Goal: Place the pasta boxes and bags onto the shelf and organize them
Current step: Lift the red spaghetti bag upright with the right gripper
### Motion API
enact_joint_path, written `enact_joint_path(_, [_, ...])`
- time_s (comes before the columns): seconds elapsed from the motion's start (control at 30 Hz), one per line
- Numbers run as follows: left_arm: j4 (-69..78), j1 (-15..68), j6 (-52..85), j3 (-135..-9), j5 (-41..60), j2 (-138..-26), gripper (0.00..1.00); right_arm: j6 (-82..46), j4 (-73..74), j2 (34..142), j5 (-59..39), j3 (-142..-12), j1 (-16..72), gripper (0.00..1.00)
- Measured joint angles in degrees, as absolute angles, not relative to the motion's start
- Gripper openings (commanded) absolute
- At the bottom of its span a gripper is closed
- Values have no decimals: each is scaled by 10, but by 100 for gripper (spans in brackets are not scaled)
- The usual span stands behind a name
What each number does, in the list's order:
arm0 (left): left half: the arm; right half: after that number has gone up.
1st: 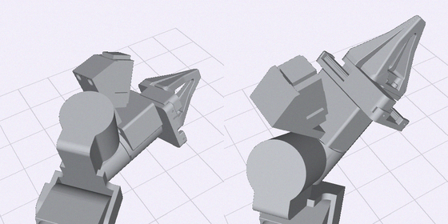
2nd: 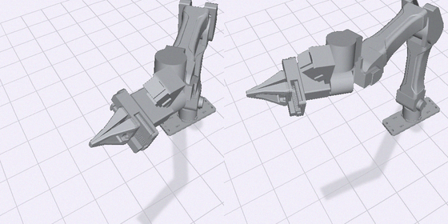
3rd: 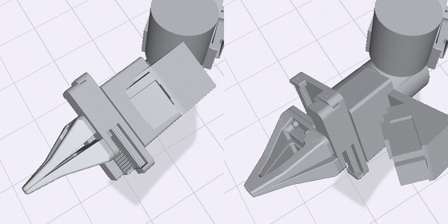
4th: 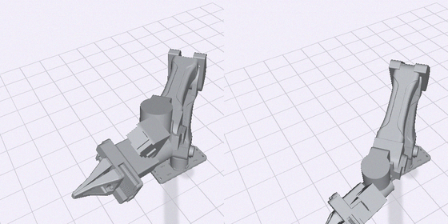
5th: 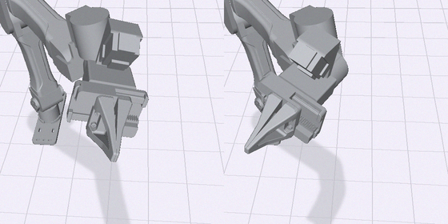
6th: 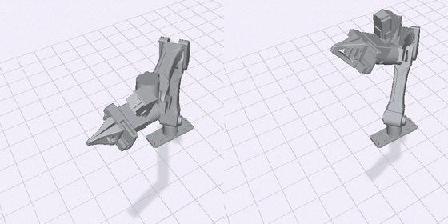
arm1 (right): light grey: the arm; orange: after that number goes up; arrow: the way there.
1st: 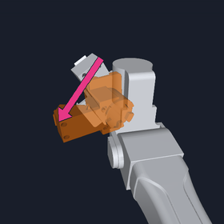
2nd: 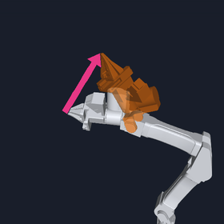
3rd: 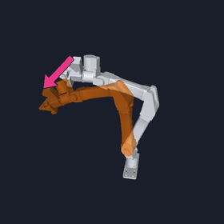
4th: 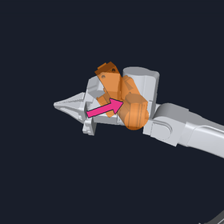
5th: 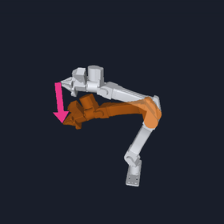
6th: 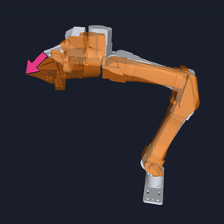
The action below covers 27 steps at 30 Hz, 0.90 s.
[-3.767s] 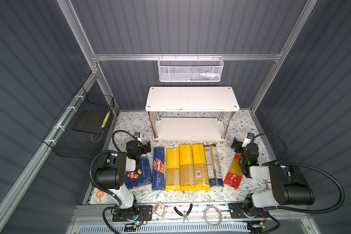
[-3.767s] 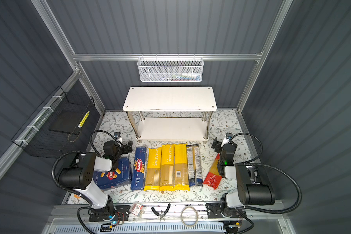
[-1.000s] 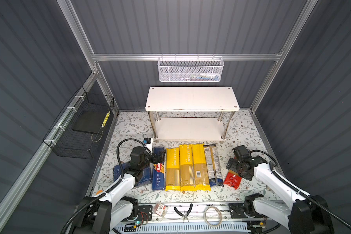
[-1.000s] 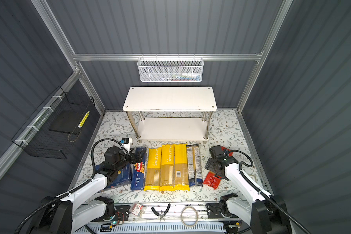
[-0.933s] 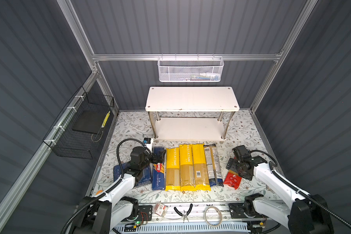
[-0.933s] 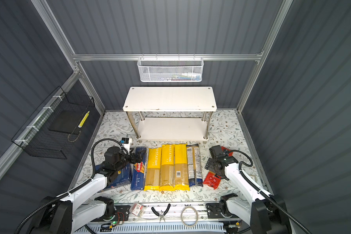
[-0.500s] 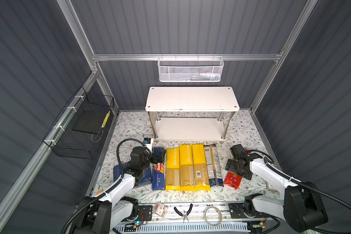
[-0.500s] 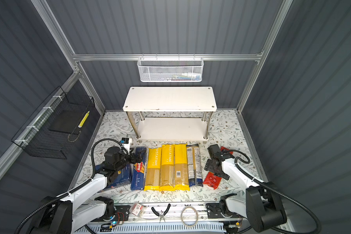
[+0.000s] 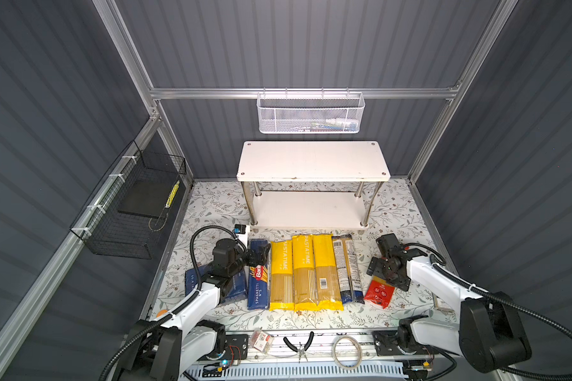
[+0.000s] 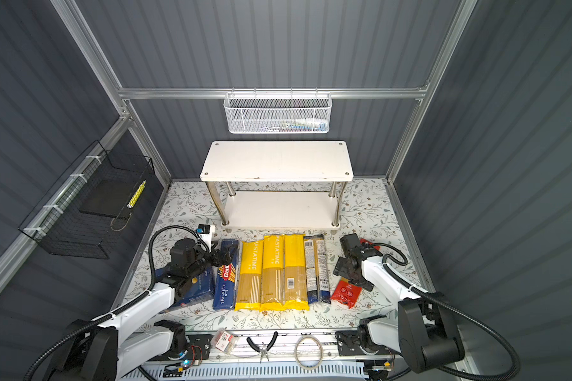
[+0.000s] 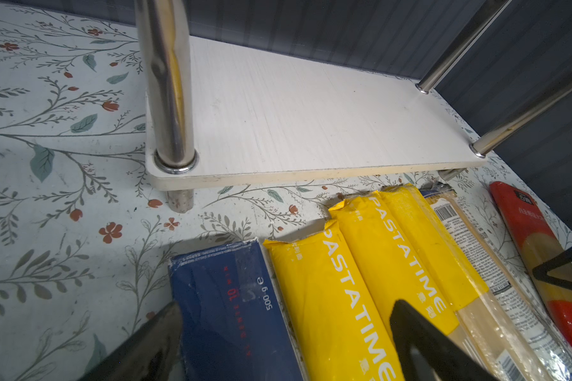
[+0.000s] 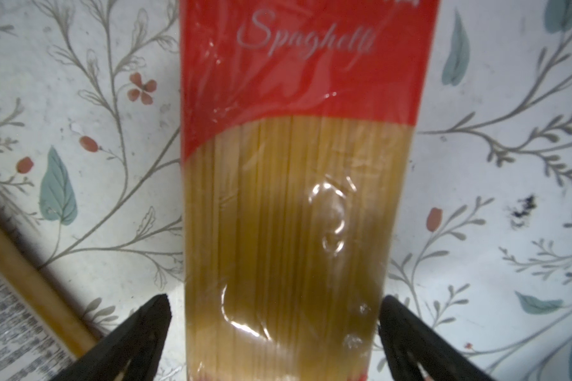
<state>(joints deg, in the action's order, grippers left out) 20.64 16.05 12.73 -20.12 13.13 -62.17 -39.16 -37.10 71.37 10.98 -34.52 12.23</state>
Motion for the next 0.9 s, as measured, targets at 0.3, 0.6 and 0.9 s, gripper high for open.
enact_joint_path(0.3, [206,161,127,-201,131,-622,99,-383,-390,759,116,-363,120,99])
enact_joint_path(0.6, [206,161,127,-201,131,-629,99,-383,-404,793,121,-391,120,99])
enact_joint_path(0.9, [206,161,127,-201,131,-629,99,-383,-403,796,120,-393,111,91])
